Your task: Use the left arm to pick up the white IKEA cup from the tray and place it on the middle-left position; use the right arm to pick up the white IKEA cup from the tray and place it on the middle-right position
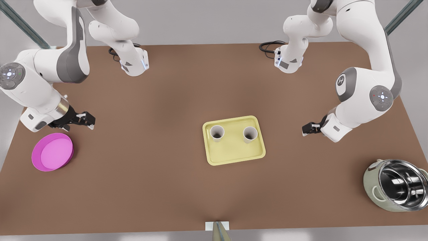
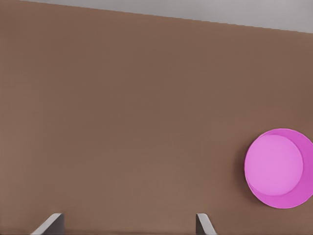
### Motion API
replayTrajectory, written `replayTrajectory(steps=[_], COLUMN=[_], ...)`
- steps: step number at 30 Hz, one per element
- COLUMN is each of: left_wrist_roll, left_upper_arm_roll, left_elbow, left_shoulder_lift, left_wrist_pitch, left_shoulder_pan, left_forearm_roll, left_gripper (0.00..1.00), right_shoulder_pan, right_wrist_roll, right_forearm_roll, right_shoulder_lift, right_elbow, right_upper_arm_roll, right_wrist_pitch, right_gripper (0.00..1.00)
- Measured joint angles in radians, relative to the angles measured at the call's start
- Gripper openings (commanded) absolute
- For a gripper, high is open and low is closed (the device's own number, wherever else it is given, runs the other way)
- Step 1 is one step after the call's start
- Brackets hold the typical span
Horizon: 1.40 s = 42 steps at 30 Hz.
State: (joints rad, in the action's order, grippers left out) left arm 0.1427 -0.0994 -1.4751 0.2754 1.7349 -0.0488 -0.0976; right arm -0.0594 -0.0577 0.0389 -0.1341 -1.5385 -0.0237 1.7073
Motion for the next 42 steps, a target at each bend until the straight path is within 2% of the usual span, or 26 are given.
replayTrajectory(steps=[8, 13, 18, 26, 42], left_wrist_roll=[-0.008, -0.027, -0.042, -0.072, -0.114], left_upper_arm_roll=[0.027, 0.040, 0.117, 0.129, 0.130], left_elbow=[0.003, 0.012, 0.023, 0.043, 0.047], left_shoulder_lift=[-0.005, -0.013, -0.008, 0.026, 0.026], left_wrist_pitch=[0.018, 0.018, 0.016, 0.018, 0.017], left_shoulder_pan=[0.009, 0.002, 0.032, 0.066, 0.064], left_forearm_roll=[-0.002, 0.001, 0.003, 0.022, 0.023], left_gripper=[1.00, 1.00, 1.00, 1.00, 1.00], right_shoulder_pan=[-0.042, -0.418, -0.588, -0.616, -0.647], right_wrist_roll=[-0.024, 0.052, 0.172, 0.328, 0.489], right_forearm_roll=[0.003, 0.006, 0.001, 0.000, 0.005], right_shoulder_lift=[-0.073, -0.277, -0.416, -0.557, -0.681], right_elbow=[0.018, 0.048, 0.051, 0.187, 0.188], right_upper_arm_roll=[-0.002, 0.000, 0.008, 0.096, 0.103], right_wrist_pitch=[0.037, 0.119, 0.233, 0.348, 0.465], right_gripper=[1.00, 1.00, 1.00, 1.00, 1.00])
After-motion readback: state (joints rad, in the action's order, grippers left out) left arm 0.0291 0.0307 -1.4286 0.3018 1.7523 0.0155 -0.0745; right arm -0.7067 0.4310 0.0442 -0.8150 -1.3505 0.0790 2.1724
